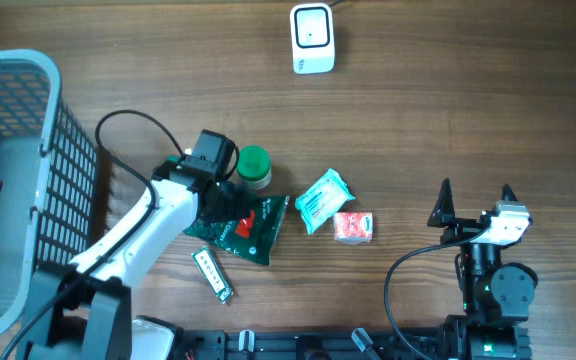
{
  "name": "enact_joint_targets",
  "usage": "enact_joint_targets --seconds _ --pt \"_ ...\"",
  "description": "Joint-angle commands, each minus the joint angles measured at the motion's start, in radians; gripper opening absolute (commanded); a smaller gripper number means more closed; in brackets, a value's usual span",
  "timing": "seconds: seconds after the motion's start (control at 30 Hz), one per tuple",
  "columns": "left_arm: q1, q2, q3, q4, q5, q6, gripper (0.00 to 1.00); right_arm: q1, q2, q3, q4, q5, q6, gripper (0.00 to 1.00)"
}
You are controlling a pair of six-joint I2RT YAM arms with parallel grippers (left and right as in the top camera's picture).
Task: Scan the item barcode
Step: 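Carry the glove package out and release it beside the jar, then return the left gripper into the basket toward the red stick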
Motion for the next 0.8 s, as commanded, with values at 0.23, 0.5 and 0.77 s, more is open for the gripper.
enact_joint_targets --seconds 0.23,0.5,0.77 --pt "0.018 -0.251 0.388 -0.171 -0.006 0.149 1.0 -0.006 -0.003 -0.001 0.003 -0.009 -0.009 1.0" --pt "0.023 -0.4 0.41 -0.058 -0.078 0.19 1.0 -0.006 -0.003 -0.001 0.003 -0.009 -0.009 1.0" --pt "0.257 -0.422 0.591 0.055 -0.215 0.092 1.0 -0.006 -0.003 -0.001 0.003 -0.009 -0.009 1.0"
